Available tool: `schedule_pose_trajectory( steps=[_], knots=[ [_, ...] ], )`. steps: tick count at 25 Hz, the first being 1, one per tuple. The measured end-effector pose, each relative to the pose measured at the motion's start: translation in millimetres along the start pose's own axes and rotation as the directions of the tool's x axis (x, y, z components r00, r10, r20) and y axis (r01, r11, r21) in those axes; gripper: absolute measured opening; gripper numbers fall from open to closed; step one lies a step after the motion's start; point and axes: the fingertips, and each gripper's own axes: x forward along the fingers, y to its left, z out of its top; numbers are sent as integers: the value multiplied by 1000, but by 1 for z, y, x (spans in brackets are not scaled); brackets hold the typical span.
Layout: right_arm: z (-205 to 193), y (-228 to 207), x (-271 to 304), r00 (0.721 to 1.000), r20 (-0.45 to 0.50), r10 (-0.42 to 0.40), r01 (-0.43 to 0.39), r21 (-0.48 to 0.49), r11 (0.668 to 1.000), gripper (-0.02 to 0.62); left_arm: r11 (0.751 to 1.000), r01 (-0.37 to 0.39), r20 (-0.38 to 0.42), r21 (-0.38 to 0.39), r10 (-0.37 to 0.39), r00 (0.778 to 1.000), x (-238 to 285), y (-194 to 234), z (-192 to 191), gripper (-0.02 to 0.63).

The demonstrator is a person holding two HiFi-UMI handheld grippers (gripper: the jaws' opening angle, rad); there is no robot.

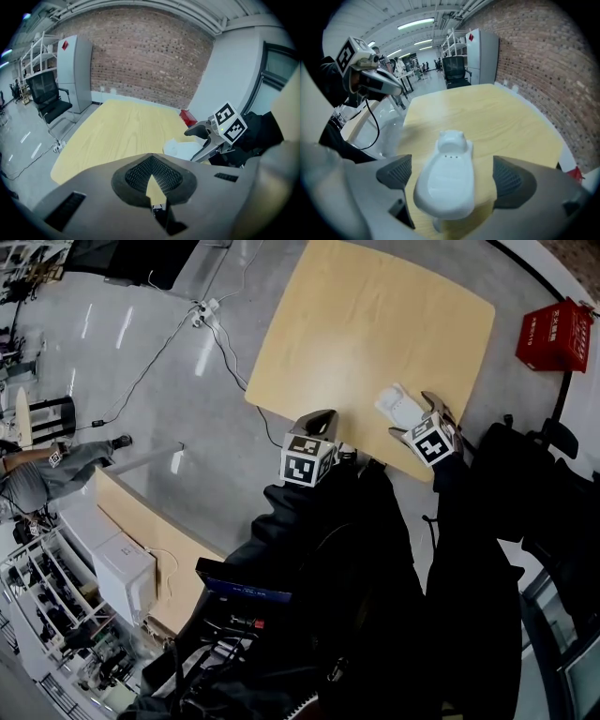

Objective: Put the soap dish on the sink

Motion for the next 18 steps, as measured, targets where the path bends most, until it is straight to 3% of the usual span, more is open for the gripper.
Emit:
schedule_pose_trajectory(
  steps=[4, 8, 12, 18],
  knots=[
    [22, -8, -44, 990, 119, -75, 69, 48, 996, 535, 1000, 2, 61, 24, -3, 998, -11, -7, 21, 2],
    [52, -7, -95, 954, 254, -157, 131, 115, 985, 535, 999, 25, 144, 35, -30, 989, -31, -20, 55, 2],
    [77, -1, -151, 901, 369, -228, 188, 139, 972, 526, 998, 36, 227, 56, -48, 973, -57, -38, 90, 2],
    [109, 1, -232, 786, 507, -354, 294, 197, 935, 401, 992, 56, 341, 111, -91, 936, -91, -61, 140, 2]
  ],
)
